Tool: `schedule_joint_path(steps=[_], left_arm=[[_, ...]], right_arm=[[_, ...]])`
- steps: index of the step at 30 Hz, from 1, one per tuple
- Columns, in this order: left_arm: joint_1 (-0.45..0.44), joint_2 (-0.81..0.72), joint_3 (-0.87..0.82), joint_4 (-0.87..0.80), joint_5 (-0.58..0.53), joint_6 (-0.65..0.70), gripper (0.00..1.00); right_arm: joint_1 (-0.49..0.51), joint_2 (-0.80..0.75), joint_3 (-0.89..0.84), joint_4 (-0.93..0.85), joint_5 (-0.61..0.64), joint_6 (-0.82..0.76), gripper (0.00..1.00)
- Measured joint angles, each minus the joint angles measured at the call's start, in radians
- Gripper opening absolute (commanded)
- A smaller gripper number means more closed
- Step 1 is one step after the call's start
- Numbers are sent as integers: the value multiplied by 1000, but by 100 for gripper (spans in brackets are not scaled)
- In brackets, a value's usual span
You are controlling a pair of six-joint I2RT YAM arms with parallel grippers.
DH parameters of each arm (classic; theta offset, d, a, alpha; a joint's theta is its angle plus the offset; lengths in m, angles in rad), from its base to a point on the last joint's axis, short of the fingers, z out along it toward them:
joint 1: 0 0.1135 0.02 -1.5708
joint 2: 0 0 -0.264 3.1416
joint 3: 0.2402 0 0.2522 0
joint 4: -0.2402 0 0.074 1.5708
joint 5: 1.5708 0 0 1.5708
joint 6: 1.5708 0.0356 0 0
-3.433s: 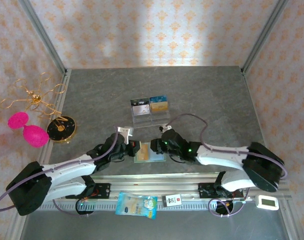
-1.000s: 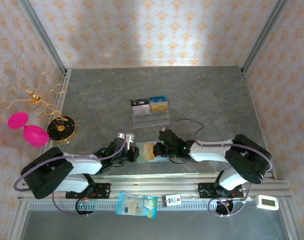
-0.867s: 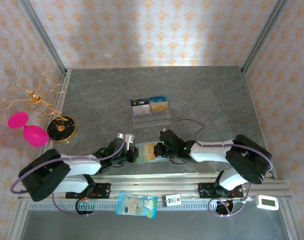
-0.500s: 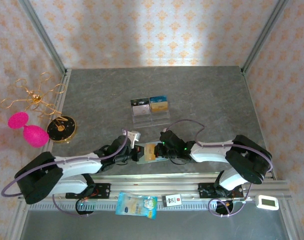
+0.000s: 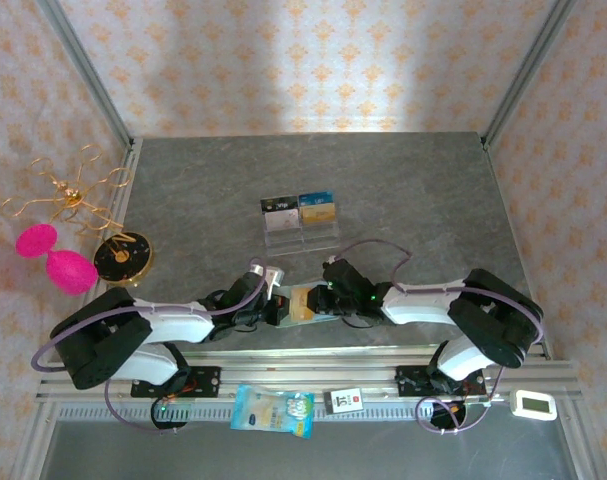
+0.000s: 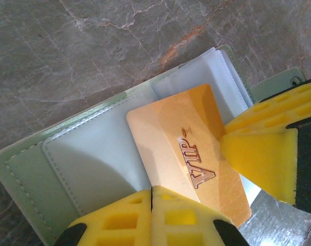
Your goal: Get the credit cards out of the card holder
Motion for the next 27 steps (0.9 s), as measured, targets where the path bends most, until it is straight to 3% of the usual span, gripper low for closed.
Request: schedule_joint_path(steps=[5, 9, 14, 18, 23, 27], left_arm=[[0, 14, 2, 16, 10, 2, 0], [0, 14, 2, 16, 11, 15, 0], [0, 6, 3, 6, 11, 29, 0], [3, -13, 4, -22, 11, 30, 0], [38, -129, 18, -79, 11, 24, 22], [72, -311, 35, -34, 13, 11, 40]], right_arm=[[-1, 16, 0, 21, -15, 0, 18], [-3, 20, 0, 29, -17, -3, 0], [-24, -47, -19, -2, 5, -3, 0], [-56, -191, -72, -63, 59, -11, 0], [-60, -341, -75, -109, 97, -68, 0], [-60, -461, -76, -72, 127, -91, 0]])
